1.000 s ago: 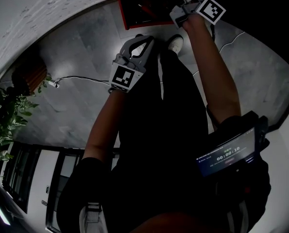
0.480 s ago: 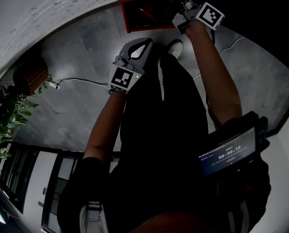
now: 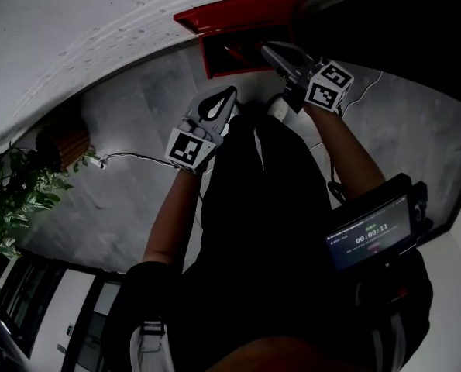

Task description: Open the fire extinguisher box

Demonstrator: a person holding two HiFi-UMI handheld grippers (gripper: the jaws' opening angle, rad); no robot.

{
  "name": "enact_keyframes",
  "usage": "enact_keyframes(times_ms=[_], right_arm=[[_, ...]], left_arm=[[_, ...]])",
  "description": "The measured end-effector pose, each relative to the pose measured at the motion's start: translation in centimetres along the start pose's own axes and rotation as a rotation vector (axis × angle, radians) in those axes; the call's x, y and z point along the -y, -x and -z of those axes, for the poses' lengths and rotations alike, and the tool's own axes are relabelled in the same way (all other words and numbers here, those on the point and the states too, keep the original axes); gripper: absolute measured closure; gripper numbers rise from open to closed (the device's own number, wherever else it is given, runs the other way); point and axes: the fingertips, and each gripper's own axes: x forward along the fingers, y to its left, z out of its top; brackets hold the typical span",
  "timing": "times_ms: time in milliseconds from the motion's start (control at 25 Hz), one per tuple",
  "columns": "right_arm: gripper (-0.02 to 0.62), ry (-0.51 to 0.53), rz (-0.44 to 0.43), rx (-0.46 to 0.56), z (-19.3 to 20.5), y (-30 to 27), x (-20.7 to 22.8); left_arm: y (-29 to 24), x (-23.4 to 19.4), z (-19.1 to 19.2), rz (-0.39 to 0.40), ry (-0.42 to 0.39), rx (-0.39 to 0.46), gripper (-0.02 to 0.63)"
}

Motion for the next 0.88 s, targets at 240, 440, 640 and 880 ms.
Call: enact_keyframes(times_ms=[240, 440, 640, 880], right_arm=[[0.586, 0.33, -0.053, -0.069, -2.7, 2.0, -10.3], [0.586, 0.449, -0.065, -0.08, -6.2, 3.9, -18.4], [0.586, 0.469, -0.119, -0.092, -7.2, 4.8, -22.7], [0.586, 0.505, -0.141, -0.071, -8.3, 5.2, -24.9]], left_arm=[[2.3, 3.6, -7.3, 0.034, -0.055, 0.056, 0.603], [4.2, 7.5, -13.4, 0.067, -0.099, 0.102, 0.603], [5.3, 9.0, -15.1, 0.074, -0.109, 0.102, 0.603], [5.8, 9.6, -16.9, 0.078, -0.151, 0.126, 0.603]])
